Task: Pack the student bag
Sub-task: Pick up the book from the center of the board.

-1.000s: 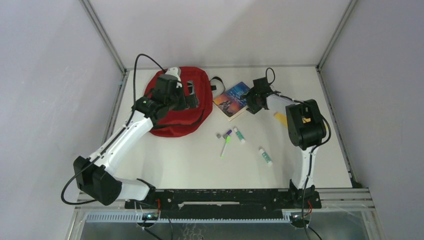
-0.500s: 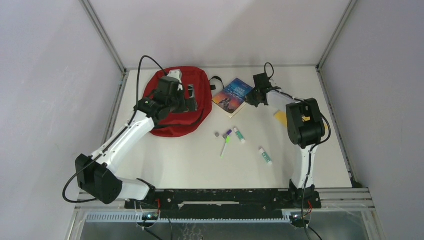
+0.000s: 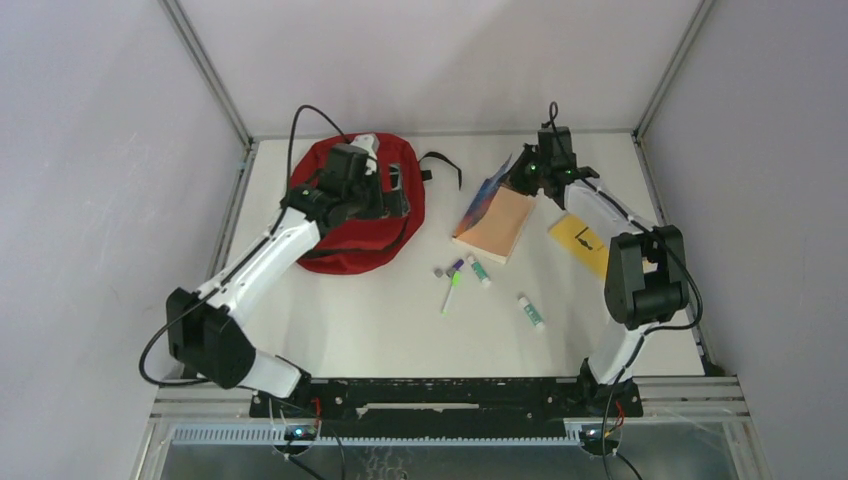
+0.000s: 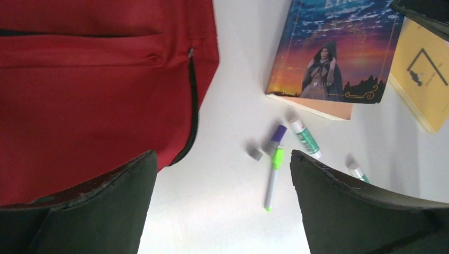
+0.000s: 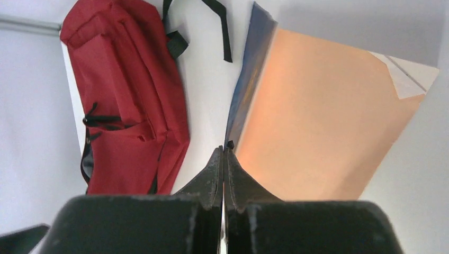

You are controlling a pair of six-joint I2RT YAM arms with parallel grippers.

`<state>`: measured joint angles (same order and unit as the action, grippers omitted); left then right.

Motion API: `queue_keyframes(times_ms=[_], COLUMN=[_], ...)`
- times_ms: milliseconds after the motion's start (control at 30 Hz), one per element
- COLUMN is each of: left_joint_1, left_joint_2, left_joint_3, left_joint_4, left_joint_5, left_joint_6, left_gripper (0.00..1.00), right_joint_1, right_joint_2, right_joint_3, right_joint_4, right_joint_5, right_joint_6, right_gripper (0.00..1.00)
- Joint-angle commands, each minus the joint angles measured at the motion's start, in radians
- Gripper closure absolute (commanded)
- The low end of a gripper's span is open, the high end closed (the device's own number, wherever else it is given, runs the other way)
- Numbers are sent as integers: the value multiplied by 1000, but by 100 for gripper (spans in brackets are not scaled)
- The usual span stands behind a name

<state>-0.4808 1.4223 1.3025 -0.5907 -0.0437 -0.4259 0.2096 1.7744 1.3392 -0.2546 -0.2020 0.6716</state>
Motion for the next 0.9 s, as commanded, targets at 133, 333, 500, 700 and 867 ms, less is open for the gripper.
queue_keyframes(times_ms=[133, 333, 500, 700, 867], left_joint_1=[-42, -88, -116, -117, -105], left_joint_2=[243, 472, 661, 858, 963], left_joint_3=[270, 446, 619, 825, 928], left_joint_4=[18, -21, -27, -78, -126], left_joint_5=[140, 148, 167, 191, 234], left_joint_6=[15, 13, -27, -39, -43], left_gripper=[0, 0, 0, 0, 2], right_joint_1=[-76, -131, -165, -197, -196], right_joint_2=[35, -30, 11, 56, 122], right_joint_3=[92, -79, -140, -191, -191], right_joint_4=[-120, -54, -7, 81, 126], right_joint_5=[-66, -40, -147, -238, -264], right_joint_6=[-191, -129, -125, -81, -54], right_gripper=[41, 11, 17, 18, 20])
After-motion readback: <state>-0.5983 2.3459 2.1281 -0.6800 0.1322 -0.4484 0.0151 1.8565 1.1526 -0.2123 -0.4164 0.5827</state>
